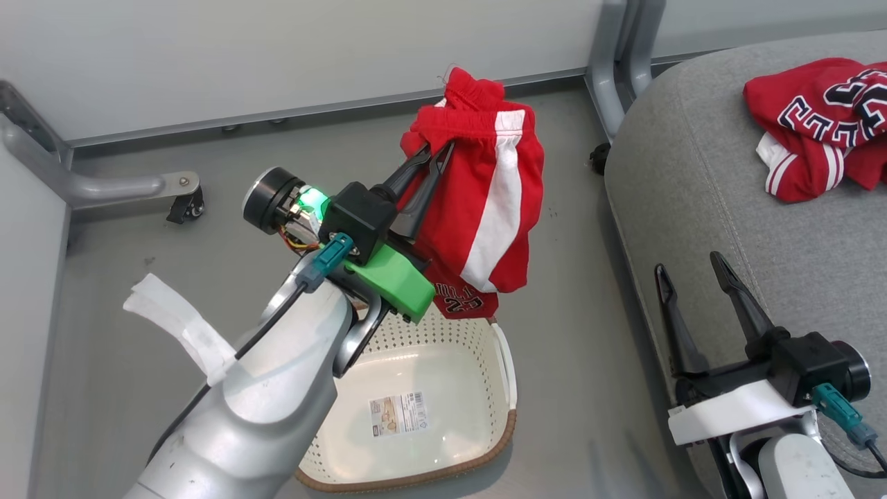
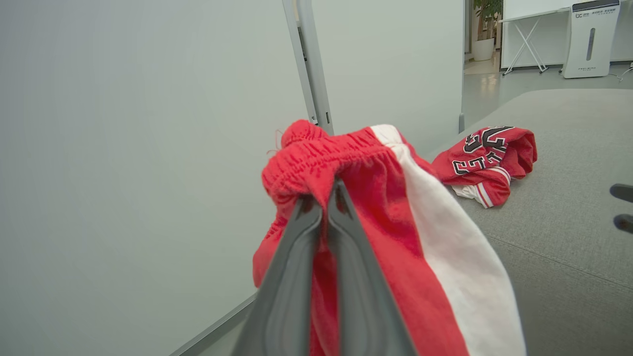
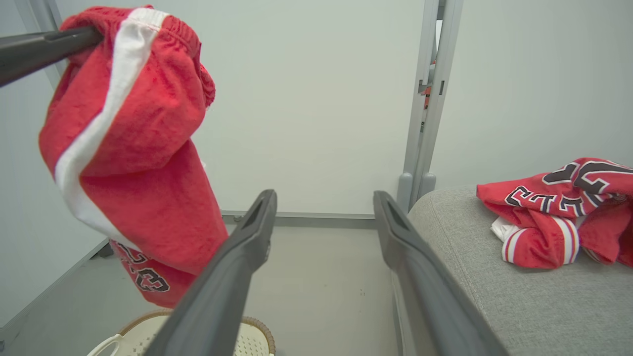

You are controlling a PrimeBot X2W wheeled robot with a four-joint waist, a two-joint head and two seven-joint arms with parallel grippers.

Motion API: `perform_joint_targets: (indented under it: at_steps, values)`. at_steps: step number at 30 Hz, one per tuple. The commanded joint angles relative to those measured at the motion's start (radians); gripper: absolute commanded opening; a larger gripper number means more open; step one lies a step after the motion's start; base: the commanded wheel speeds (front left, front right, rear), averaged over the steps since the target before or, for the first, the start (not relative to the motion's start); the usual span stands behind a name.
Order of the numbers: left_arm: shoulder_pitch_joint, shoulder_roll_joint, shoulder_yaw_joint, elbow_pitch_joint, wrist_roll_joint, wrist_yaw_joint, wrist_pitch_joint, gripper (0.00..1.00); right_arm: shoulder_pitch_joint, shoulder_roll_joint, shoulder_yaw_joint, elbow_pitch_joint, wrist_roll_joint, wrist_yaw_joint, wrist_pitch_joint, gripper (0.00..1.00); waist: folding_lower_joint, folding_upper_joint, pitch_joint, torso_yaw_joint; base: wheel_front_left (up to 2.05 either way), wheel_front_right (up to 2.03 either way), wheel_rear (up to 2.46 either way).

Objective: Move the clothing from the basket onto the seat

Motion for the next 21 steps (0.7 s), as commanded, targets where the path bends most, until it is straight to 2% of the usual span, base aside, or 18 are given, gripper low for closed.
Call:
perform_joint_targets:
  at_steps: [1, 9, 21]
  values:
    - [0.015, 0.006, 0.0, -0.01, 0.001, 0.007, -0.003, 0.0, 0.012, -0.001, 0.0, -0.001, 0.008, -0.001, -0.004, 1.0, 0.0001, 0.0069, -0.004, 0.005, 0.0, 0.0, 0.0]
    - [0.014, 0.009, -0.009, -0.043, -0.006, 0.015, 0.007, 0.0, -0.017, 0.002, 0.033, -0.012, 0.011, -0.001, -0.004, 1.0, 0.0001, 0.0069, 0.003, 0.014, 0.0, 0.0, 0.0]
    - [-0.011, -0.008, -0.033, -0.062, -0.005, 0.015, 0.01, 0.0, -0.179, -0.012, 0.19, 0.01, 0.037, -0.001, -0.004, 1.0, 0.0001, 0.0069, 0.033, 0.037, 0.0, 0.0, 0.0]
